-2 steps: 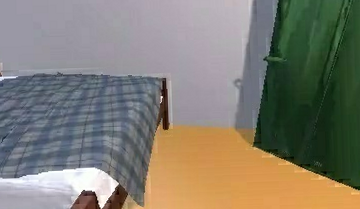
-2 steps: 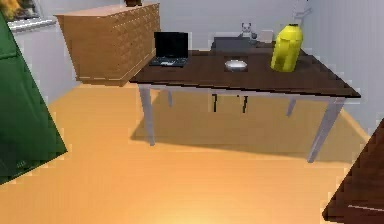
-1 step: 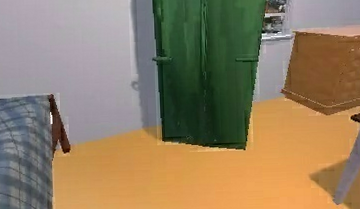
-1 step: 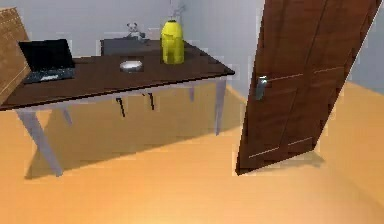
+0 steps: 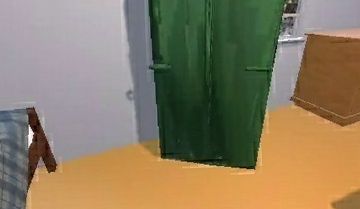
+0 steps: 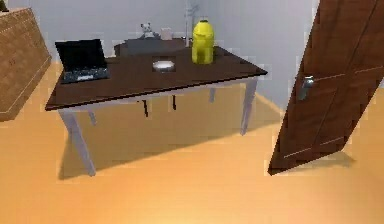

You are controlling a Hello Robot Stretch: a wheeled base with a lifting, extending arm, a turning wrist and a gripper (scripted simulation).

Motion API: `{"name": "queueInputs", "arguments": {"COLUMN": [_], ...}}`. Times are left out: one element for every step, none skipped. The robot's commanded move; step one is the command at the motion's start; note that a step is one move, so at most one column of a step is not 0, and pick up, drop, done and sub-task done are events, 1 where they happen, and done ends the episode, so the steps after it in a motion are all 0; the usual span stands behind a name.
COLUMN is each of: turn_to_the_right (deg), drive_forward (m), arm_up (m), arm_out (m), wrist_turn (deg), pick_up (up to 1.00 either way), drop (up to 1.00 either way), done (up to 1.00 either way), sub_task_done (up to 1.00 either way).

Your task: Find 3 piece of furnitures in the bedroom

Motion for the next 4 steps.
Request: {"name": "queueInputs", "arguments": {"turn_to_the_right": [-18.0,0.0,45.0,0.0], "drive_forward": [0.00,0.90,0.00,0.00], "arm_up": [0.00,0.00,0.00,0.00], "arm_out": [0.00,0.00,0.00,0.00], "wrist_turn": [0.0,0.0,0.0,0.0], "pick_up": [0.00,0.00,0.00,0.00], "drop": [0.00,0.00,0.00,0.00], "done": [0.00,0.00,0.00,1.00], "sub_task_done": [0.00,0.00,0.00,0.00]}}
